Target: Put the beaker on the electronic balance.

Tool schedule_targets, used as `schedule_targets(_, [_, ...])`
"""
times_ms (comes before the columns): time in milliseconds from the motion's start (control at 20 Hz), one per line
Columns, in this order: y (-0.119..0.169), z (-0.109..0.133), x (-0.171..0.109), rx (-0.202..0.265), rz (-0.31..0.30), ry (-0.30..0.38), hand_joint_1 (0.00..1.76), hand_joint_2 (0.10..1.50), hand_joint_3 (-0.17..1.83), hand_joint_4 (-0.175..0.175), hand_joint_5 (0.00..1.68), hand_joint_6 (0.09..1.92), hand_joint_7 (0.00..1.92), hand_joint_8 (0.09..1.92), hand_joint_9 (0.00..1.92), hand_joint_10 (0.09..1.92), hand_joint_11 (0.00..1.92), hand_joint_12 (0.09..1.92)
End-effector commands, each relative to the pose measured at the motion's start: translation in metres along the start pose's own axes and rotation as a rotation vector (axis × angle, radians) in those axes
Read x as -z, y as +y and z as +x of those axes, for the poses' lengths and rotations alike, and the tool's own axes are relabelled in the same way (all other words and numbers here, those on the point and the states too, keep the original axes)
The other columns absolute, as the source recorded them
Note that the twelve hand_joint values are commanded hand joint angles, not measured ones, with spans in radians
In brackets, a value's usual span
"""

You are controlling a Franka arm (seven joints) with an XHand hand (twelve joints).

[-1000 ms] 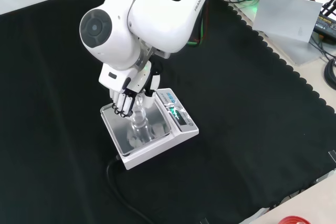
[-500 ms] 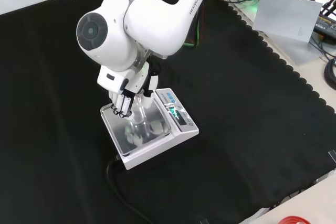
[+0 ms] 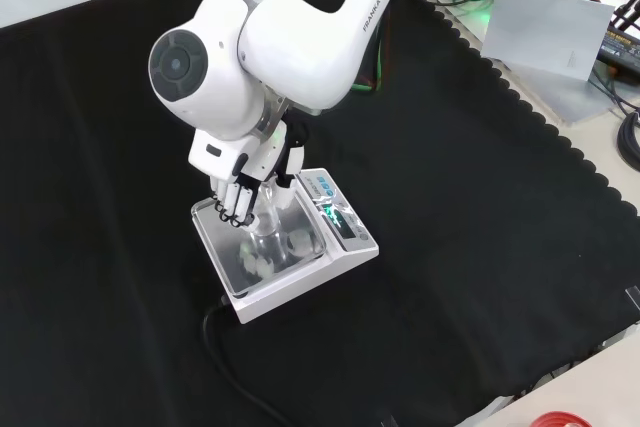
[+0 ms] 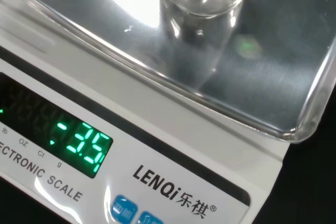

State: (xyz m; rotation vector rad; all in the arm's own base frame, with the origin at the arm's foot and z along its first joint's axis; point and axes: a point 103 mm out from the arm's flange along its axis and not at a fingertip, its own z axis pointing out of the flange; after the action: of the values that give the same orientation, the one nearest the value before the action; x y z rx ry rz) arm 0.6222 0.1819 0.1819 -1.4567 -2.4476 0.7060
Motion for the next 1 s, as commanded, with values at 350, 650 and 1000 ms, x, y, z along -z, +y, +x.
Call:
schedule_targets(350, [-0.003, 0.000, -0.002, 0.002, 0.012, 0.016, 0.96, 1.20, -0.16, -0.121, 0.60, 1.12, 0.41, 0.91, 0.63, 0.86, 0.58, 1.33])
schedule_targets(650, [-0.013, -0.007, -0.003, -0.009, 0.038, -0.008, 0.77, 0.94, -0.17, -0.051, 0.07, 0.34, 0.02, 0.44, 0.05, 0.78, 0.16, 1.45])
schedule_targets(1000, [-0.031, -0.015, 0.004, -0.024, -0.060, 0.007, 0.75, 0.83, -0.14, 0.046, 0.00, 0.09, 0.00, 0.09, 0.00, 0.09, 0.00, 1.34])
